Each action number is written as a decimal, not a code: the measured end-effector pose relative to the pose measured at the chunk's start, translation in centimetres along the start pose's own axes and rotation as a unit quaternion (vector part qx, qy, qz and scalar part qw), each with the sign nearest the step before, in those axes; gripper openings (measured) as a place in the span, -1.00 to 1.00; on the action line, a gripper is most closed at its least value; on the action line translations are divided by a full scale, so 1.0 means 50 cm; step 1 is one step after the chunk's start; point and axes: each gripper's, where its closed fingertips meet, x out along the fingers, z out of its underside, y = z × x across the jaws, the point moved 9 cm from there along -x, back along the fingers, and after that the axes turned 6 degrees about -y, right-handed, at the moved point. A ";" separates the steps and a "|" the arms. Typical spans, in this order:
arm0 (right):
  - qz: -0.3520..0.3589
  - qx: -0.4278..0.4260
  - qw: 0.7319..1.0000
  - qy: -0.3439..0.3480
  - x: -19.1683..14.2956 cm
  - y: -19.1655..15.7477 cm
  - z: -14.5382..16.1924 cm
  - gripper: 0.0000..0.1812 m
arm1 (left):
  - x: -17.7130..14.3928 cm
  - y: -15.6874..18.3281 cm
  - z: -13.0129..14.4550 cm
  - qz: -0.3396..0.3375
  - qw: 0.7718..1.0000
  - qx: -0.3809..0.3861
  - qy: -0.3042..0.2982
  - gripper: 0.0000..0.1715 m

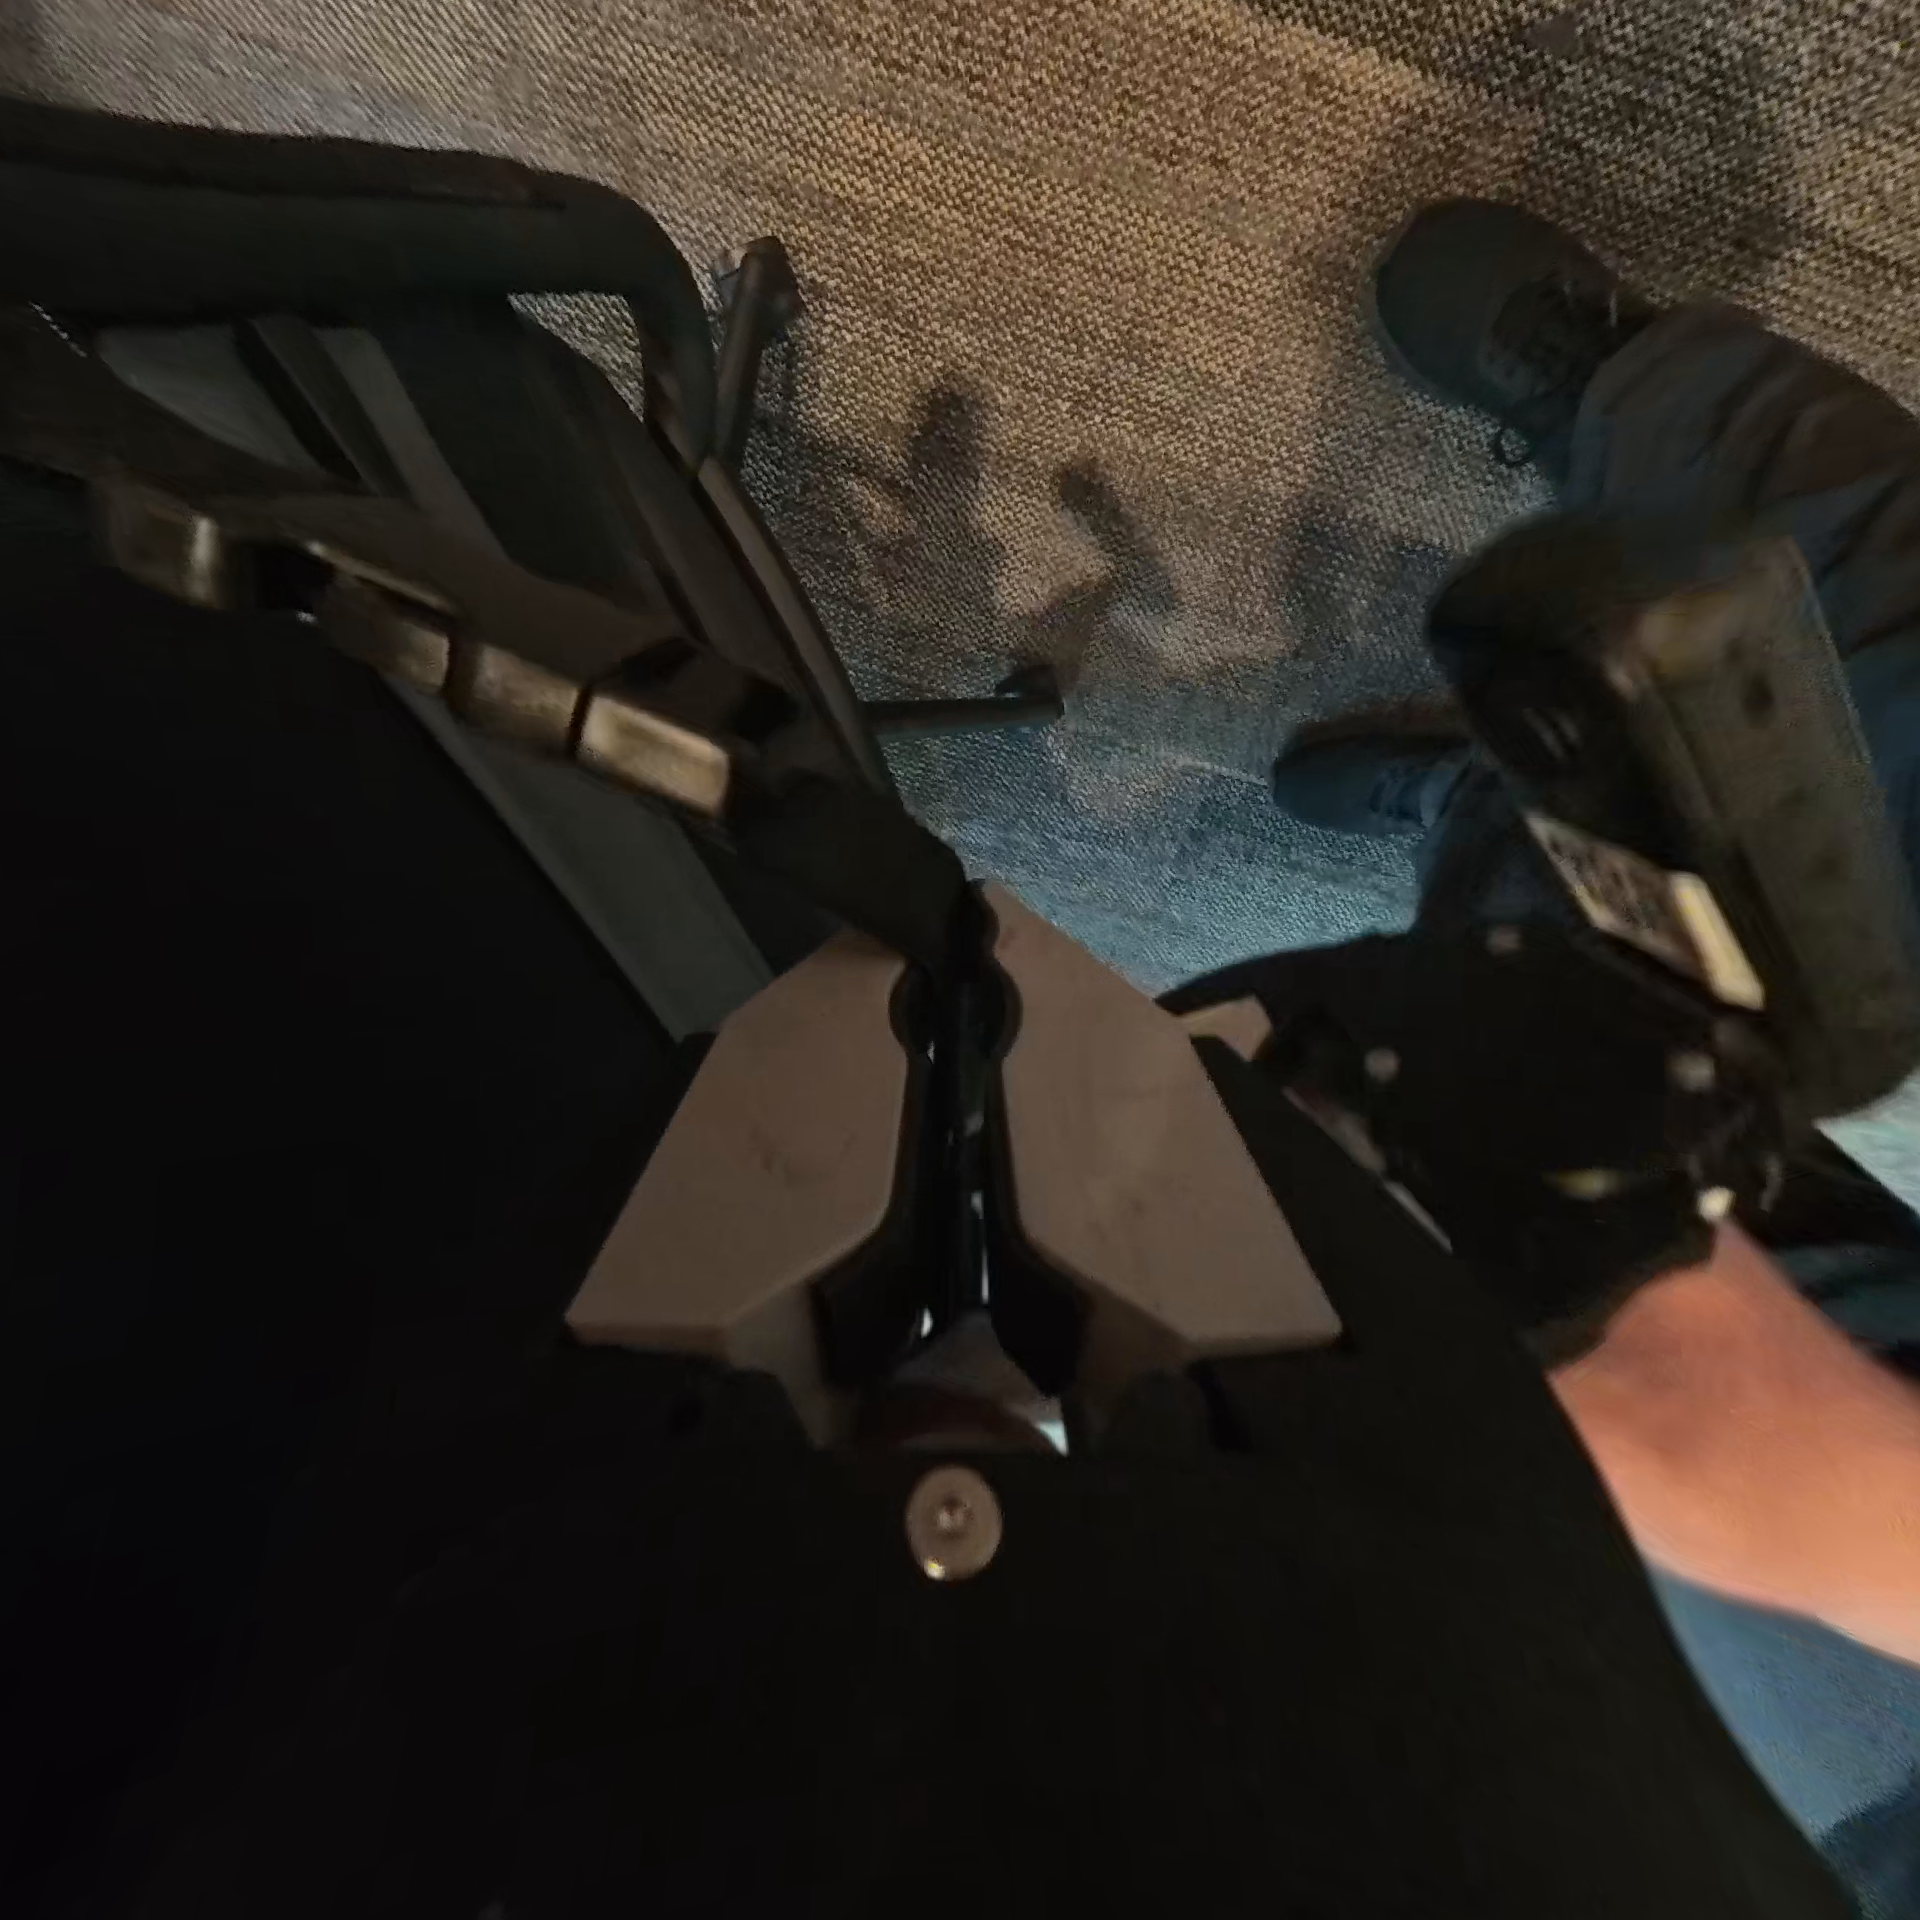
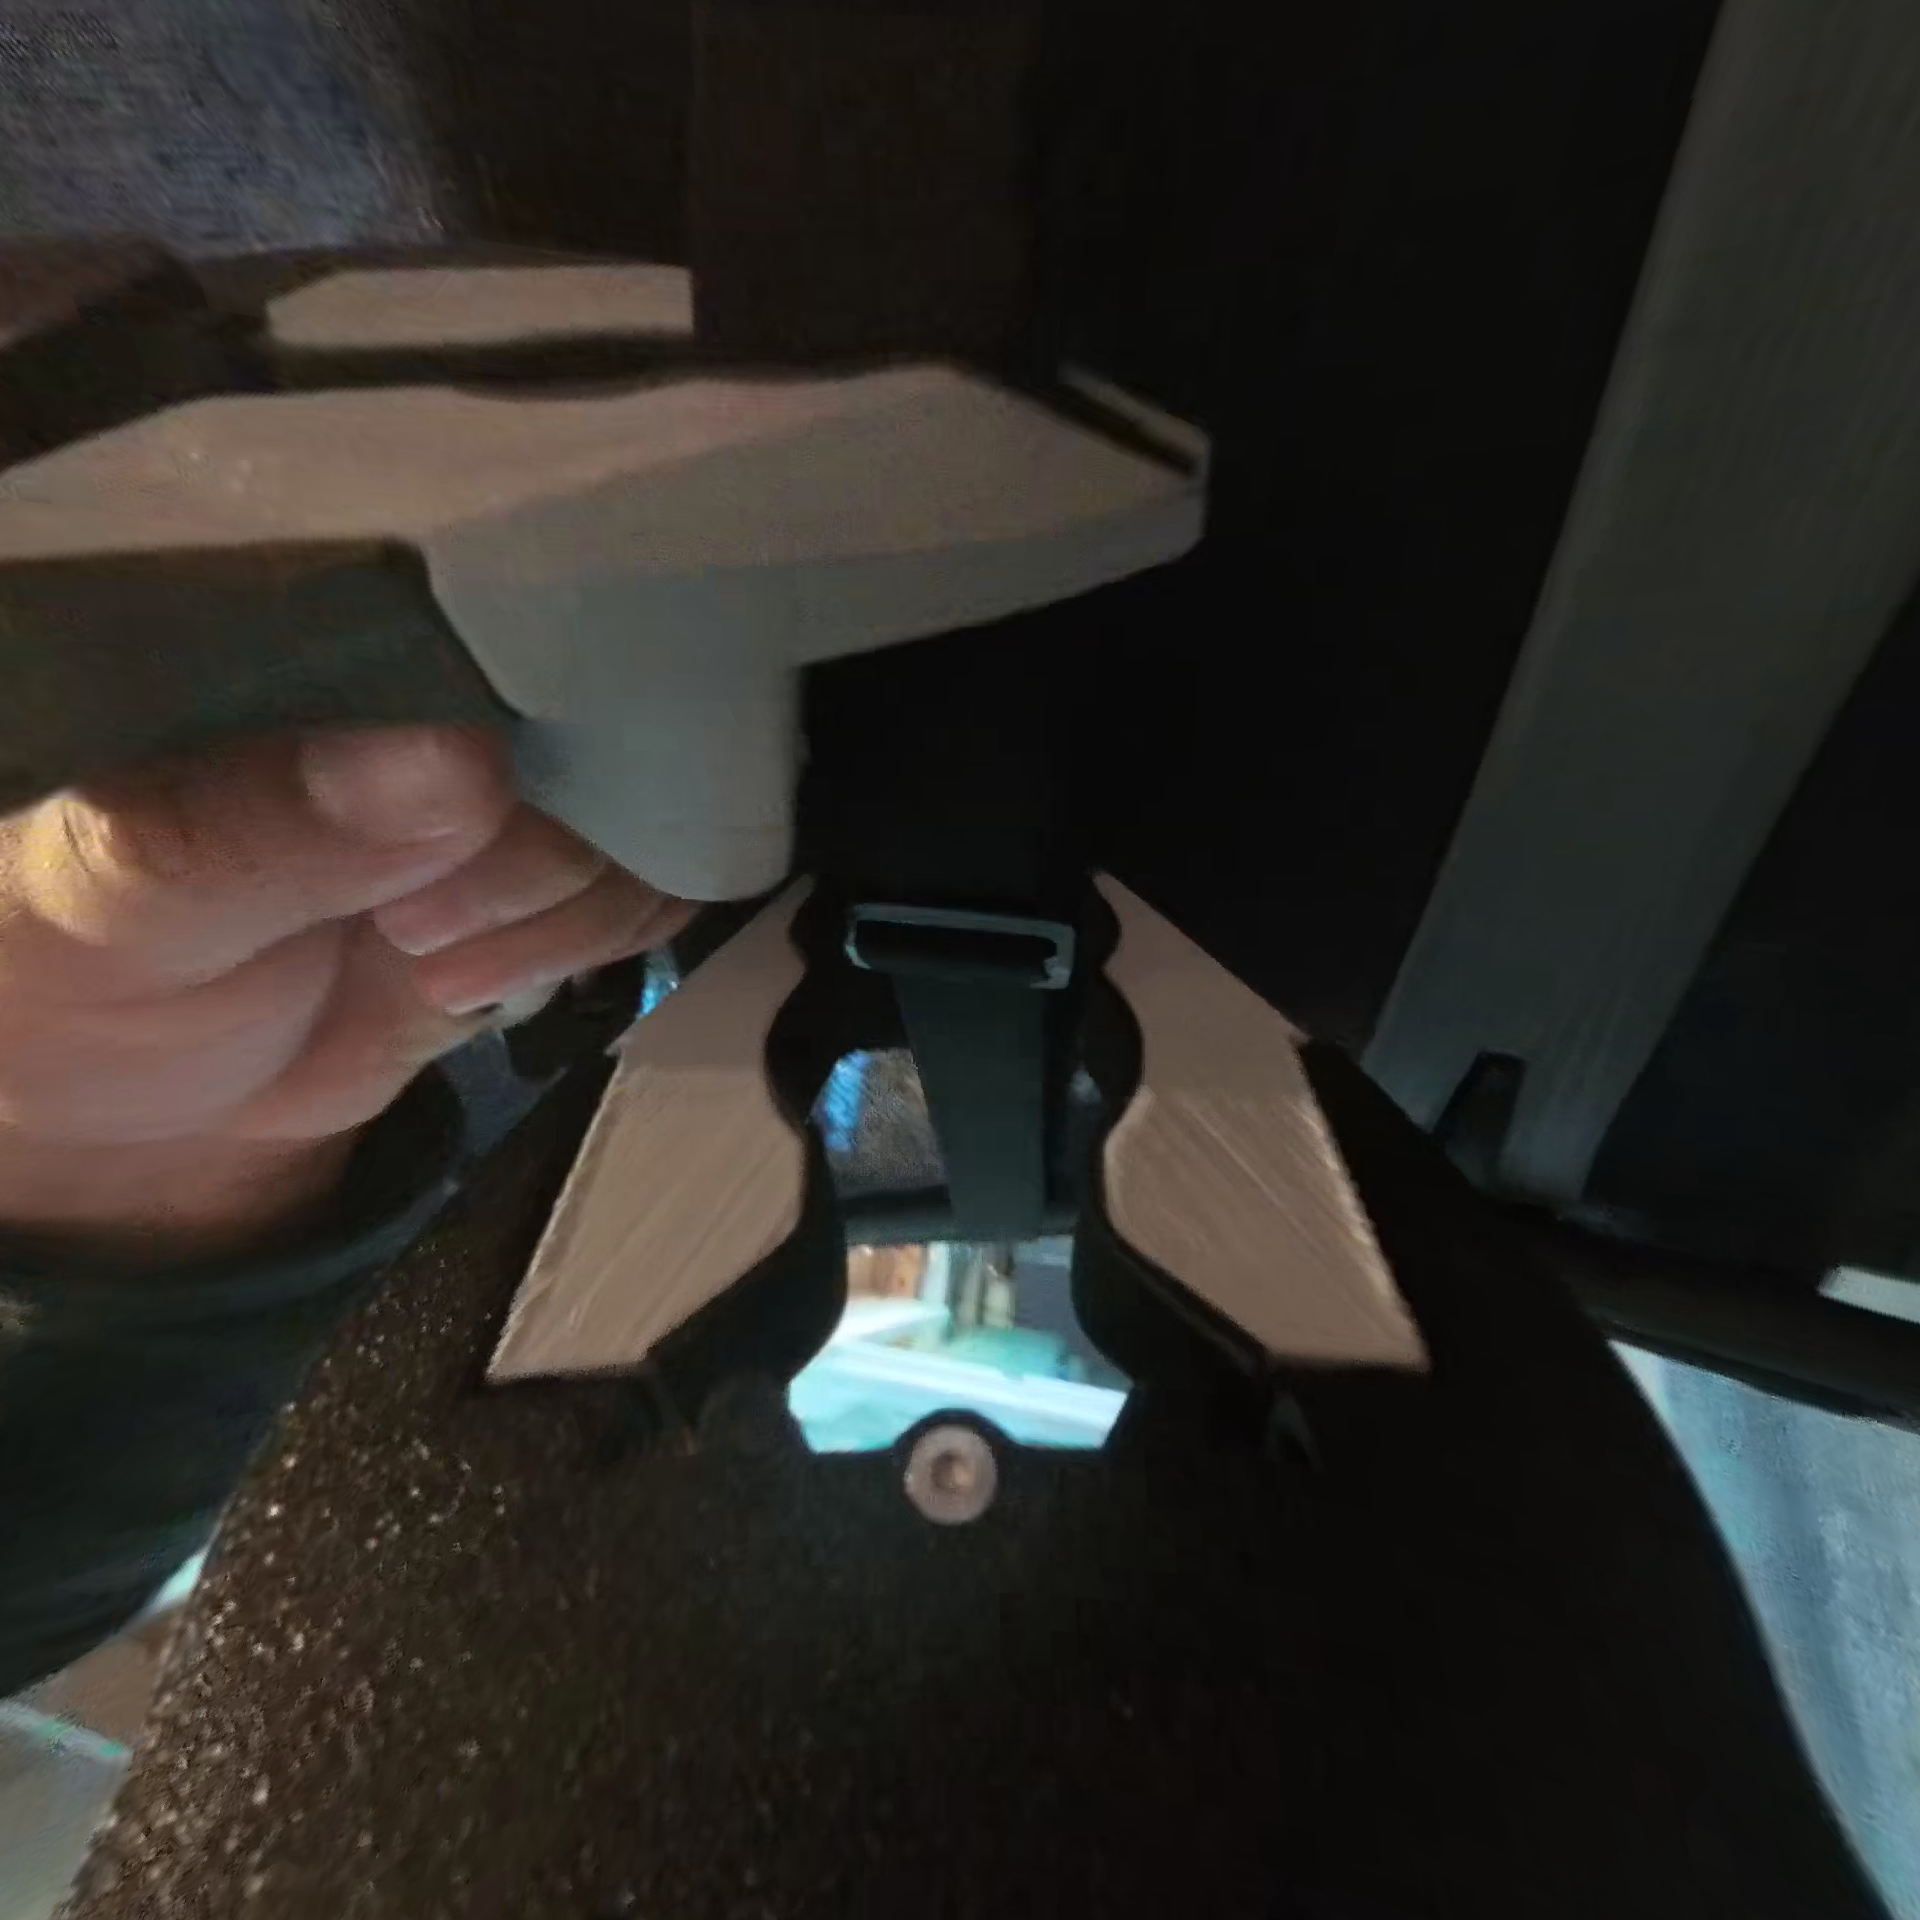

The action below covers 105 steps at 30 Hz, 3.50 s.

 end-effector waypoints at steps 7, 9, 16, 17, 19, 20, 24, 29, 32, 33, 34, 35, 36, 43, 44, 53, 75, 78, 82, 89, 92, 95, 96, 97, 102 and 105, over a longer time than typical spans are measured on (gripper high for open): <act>-0.035 -0.014 0.994 -0.099 -0.007 0.014 0.006 -0.52 | -0.045 0.027 0.117 -0.087 0.990 -0.031 0.105 -0.42; -0.049 -0.010 0.992 -0.117 -0.007 0.018 0.003 -0.52 | -0.065 0.067 0.168 -0.127 0.976 -0.001 0.176 -0.80; -0.043 -0.002 0.987 -0.158 -0.001 0.036 -0.010 -0.52 | -0.025 0.056 0.256 -0.251 0.955 0.016 0.158 -0.97; -0.040 -0.001 0.986 -0.161 0.000 0.039 -0.010 -0.52 | -0.027 0.059 0.263 -0.219 0.963 0.007 0.159 -0.76; -0.047 0.006 0.985 -0.164 0.002 0.041 -0.011 -0.52 | -0.033 0.069 0.276 -0.147 0.976 -0.012 0.162 -0.52; -0.056 0.013 0.985 -0.166 0.005 0.039 -0.010 -0.52 | -0.030 0.073 0.281 -0.127 0.980 -0.015 0.153 -0.51; -0.061 -0.007 0.982 -0.177 0.012 0.016 -0.013 -0.77 | 0.013 0.047 0.273 -0.144 0.982 -0.012 0.120 -0.64; -0.015 -0.017 0.989 -0.146 -0.016 0.030 -0.029 -0.45 | 0.017 0.030 0.274 -0.128 0.985 -0.020 0.115 -1.00; 0.003 -0.017 0.986 -0.168 -0.009 0.028 -0.001 -0.30 | 0.014 0.037 0.276 -0.109 0.985 -0.040 0.129 -1.00; 0.001 -0.014 0.984 -0.176 -0.002 0.025 0.012 -0.28 | 0.014 0.039 0.276 -0.105 0.985 -0.042 0.133 -1.00; -0.005 -0.009 0.983 -0.182 0.007 0.022 0.023 -0.27 | 0.014 0.041 0.277 -0.100 0.984 -0.046 0.138 -1.00; -0.015 -0.002 0.983 -0.180 0.014 0.019 0.030 -0.26 | 0.015 0.043 0.279 -0.098 0.984 -0.051 0.142 -1.00; -0.026 0.007 0.984 -0.177 0.020 0.018 0.034 -0.28 | 0.015 0.043 0.282 -0.100 0.982 -0.056 0.147 -1.00; -0.034 0.024 0.989 -0.142 0.033 0.013 0.038 -0.61 | 0.015 0.052 0.291 -0.116 0.977 -0.072 0.163 -1.00; -0.028 0.018 0.989 -0.143 0.034 0.010 0.039 -0.58 | 0.016 0.054 0.291 -0.118 0.977 -0.073 0.164 -1.00; 0.062 -0.045 0.991 -0.112 0.021 -0.010 0.043 -0.54 | 0.023 0.077 0.293 -0.138 0.971 -0.081 0.178 -1.00; -0.007 0.017 0.991 -0.131 0.001 -0.014 -0.019 -0.58 | 0.026 0.112 0.313 -0.131 0.966 -0.105 0.199 -1.00; 0.008 -0.010 0.986 -0.169 0.001 -0.017 -0.064 -0.58 | 0.024 0.128 0.319 -0.135 0.966 -0.087 0.201 -1.00; 0.014 -0.023 0.981 -0.190 0.030 -0.020 -0.112 -0.58 | 0.017 0.124 0.322 -0.135 0.962 -0.109 0.210 -1.00; 0.048 -0.032 0.982 -0.178 0.039 0.007 -0.205 -0.57 | 0.030 0.132 0.332 -0.111 0.964 -0.137 0.200 -1.00; 0.094 -0.073 0.956 -0.269 0.039 0.024 -0.154 -0.55 | 0.039 0.100 0.310 -0.088 0.959 -0.196 0.184 -1.00; 0.125 -0.132 0.944 -0.277 0.005 0.021 -0.129 -0.62 | 0.064 0.046 0.279 -0.082 0.949 -0.255 0.163 -0.99; 0.151 -0.172 0.937 -0.262 -0.021 0.015 -0.137 -0.62 | 0.075 0.035 0.270 -0.072 0.945 -0.273 0.165 -0.90; 0.176 -0.226 0.927 -0.243 -0.053 0.004 -0.149 -0.63 | 0.086 0.028 0.263 -0.058 0.941 -0.289 0.166 -0.86; 0.337 -0.494 0.742 -0.303 -0.144 0.009 -0.137 -0.59 | 0.119 0.036 0.255 -0.050 0.928 -0.323 0.179 -0.62; 0.327 -0.530 0.695 -0.360 -0.113 0.071 -0.100 -0.51 | 0.123 0.073 0.251 -0.089 0.919 -0.326 0.204 -0.44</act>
